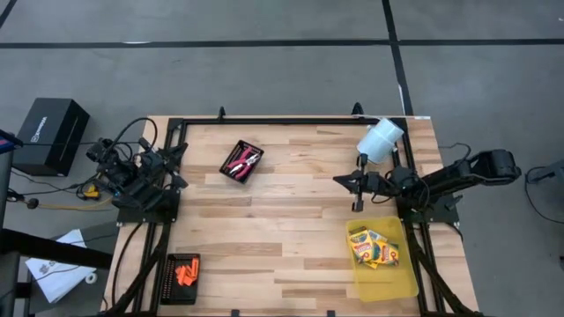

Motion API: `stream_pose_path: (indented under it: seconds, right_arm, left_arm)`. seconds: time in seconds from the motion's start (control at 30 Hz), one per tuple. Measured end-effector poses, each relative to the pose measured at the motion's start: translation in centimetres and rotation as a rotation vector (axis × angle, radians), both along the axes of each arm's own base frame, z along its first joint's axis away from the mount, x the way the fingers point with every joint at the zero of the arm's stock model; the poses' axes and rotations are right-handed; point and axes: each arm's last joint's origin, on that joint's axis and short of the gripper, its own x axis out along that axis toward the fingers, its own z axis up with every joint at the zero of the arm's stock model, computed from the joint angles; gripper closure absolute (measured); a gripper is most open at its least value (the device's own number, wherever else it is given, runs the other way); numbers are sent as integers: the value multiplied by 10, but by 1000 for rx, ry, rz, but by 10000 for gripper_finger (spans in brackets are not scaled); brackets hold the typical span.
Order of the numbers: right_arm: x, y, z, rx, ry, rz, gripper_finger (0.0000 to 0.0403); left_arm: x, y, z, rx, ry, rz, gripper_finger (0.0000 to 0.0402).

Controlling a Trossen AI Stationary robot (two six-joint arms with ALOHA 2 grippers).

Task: Pick & Place School Supplies
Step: Return to Home Position

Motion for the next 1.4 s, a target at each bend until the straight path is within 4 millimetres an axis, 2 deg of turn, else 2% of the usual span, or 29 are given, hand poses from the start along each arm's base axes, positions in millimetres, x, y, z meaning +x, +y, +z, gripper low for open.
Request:
stream_pose_path:
  seconds: [0.1, 0.2, 0.3, 0.47, 0.57, 0.67, 0.83, 0.93, 1.1, 1.23, 1.4]
  right_arm:
    - [0, 5, 0, -15, 4, 30, 403]
    - [0, 8, 0, -16, -2, 52, 403]
    - [0, 10, 0, -16, -1, 61, 403]
    - [0, 10, 0, -16, 0, 61, 403]
    - [0, 10, 1, -16, -3, 59, 403]
    - [0, 10, 1, -15, -5, 60, 403]
    - [1, 10, -1, 18, 7, 66, 403]
    - [1, 10, -1, 18, 8, 66, 403]
    - [1, 10, -1, 174, -9, 89, 403]
    - [1, 10, -4, 267, 17, 98, 403]
    - [1, 10, -6, 270, 33, 96, 403]
  left_arm:
    - [0, 1, 0, -24, -18, 19, 398]
    - [1, -1, -1, -115, -149, -29, 396]
    - [6, -7, -12, -114, -181, -100, 394]
    - [15, -24, -41, -147, -303, -419, 396]
    - [19, -34, -61, -115, -291, -589, 395]
    - [19, -36, -62, -141, -340, -671, 393]
    - [22, -54, -75, -138, -296, -1165, 392]
    - [22, -60, -84, -178, -206, -1352, 393]
    - [23, -62, -102, -267, -13, -1360, 394]
    - [24, -60, -102, -341, -32, -1302, 394]
    - [24, -60, -102, -354, -37, -1294, 394]
